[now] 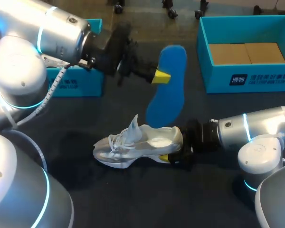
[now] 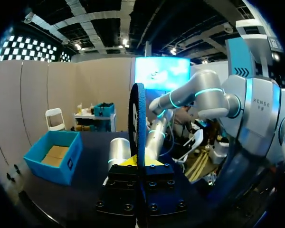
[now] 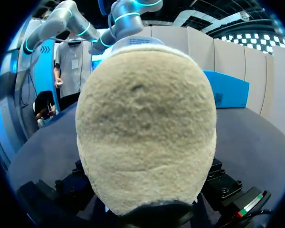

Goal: Take the shoe out of the shoebox, open the shoe tongue, remove and reinsert the insole, then place the shoe into the shoebox

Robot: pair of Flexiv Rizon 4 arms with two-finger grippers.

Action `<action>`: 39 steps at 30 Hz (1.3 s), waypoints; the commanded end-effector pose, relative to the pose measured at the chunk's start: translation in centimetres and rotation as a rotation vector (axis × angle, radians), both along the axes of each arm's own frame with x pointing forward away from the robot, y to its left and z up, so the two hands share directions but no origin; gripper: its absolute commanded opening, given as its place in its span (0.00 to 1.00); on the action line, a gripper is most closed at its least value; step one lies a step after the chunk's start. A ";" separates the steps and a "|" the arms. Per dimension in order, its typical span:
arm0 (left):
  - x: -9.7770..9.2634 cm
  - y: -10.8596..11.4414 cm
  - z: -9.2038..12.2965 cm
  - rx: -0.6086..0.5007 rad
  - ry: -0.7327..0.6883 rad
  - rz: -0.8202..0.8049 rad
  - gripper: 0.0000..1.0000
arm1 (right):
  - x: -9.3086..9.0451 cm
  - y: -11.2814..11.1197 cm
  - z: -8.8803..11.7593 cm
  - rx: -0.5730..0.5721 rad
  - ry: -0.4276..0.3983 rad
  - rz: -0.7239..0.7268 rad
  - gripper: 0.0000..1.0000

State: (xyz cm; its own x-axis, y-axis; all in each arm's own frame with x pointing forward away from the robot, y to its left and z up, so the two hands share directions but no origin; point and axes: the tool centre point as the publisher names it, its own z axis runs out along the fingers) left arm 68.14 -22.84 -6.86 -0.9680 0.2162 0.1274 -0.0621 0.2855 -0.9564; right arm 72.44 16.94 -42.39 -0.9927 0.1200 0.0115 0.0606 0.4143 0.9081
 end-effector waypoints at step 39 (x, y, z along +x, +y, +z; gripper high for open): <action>-10.4 2.2 11.8 -0.001 0.692 0.032 0.00 | -0.1 0.1 0.1 -0.003 0.000 -0.001 0.00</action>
